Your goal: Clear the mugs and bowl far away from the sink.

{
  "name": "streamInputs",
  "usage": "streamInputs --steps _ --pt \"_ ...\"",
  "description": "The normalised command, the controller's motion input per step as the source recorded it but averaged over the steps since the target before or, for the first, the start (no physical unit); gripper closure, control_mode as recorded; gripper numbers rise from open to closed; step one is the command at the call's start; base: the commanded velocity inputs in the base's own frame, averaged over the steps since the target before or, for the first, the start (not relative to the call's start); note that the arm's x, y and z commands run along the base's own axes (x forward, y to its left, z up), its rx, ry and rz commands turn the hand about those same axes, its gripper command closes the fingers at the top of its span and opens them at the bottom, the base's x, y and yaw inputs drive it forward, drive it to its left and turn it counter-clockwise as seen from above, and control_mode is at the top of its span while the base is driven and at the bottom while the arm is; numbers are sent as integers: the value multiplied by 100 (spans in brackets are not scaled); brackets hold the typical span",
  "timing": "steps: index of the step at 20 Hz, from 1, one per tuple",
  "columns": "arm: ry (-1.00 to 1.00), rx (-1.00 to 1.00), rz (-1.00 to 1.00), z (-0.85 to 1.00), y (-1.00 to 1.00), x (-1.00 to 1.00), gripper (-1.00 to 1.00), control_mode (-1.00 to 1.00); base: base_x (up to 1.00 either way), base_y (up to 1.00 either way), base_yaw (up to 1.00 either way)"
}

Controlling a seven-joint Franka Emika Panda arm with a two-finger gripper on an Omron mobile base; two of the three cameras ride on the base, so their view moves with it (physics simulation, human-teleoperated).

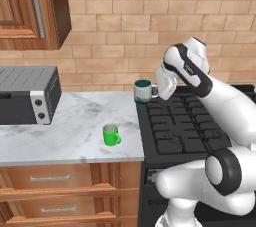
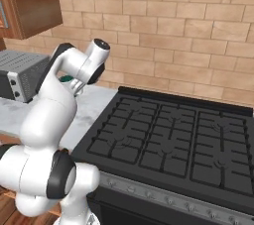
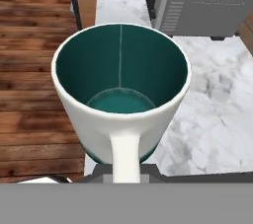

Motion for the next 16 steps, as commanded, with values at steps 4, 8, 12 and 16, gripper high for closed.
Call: streamInputs --steps 4,8,12,16 --pt "0 4 10 -28 0 27 100 -100 0 0 0" --pt "0 3 11 -33 1 21 100 -100 0 0 0" --pt "0 0 9 -29 4 19 100 -100 0 0 0" --pt "2 0 9 -27 8 21 100 -100 0 0 0"
